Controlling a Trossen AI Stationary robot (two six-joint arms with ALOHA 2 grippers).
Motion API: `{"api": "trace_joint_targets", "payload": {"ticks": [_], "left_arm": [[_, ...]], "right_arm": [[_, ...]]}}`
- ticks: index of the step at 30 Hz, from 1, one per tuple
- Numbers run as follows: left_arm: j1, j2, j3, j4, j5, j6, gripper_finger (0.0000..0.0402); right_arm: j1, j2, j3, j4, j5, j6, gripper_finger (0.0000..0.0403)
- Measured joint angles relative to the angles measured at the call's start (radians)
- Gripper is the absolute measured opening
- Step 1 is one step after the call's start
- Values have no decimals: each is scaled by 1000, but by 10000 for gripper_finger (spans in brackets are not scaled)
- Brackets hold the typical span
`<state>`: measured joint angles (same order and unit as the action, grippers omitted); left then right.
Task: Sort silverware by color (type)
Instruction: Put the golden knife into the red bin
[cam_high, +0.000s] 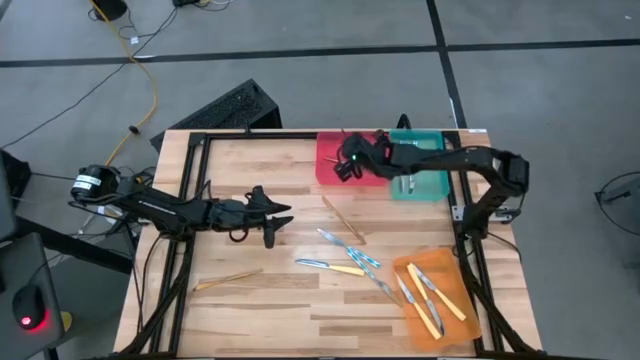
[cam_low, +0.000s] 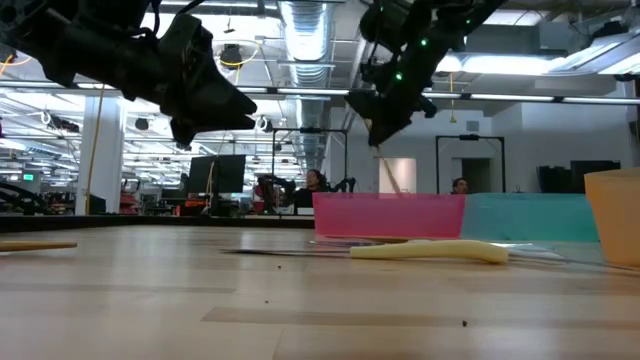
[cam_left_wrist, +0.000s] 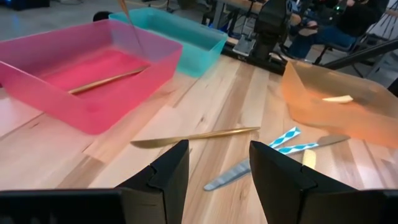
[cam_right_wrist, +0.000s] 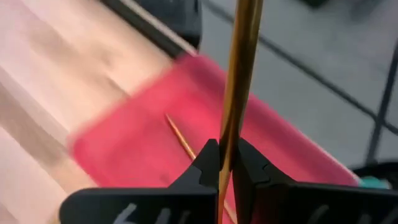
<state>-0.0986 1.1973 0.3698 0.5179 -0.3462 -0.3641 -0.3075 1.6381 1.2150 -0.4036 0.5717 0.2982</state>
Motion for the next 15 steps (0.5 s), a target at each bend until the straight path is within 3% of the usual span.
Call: {"api": "trace_joint_targets", "payload": {"ticks": [7,11,15], "left_arm": [[0,0,0,-12,-6,0,151],[0,0,0,-13,-9,-6,151],[0,0,0,-15,-9,-16,151]], "right_arm": [[-102,36,111,-171,-70,-7,24],[-127,125,212,-302,-115,-6,24],[-120,260,344,-452,-91,-60,24]]}}
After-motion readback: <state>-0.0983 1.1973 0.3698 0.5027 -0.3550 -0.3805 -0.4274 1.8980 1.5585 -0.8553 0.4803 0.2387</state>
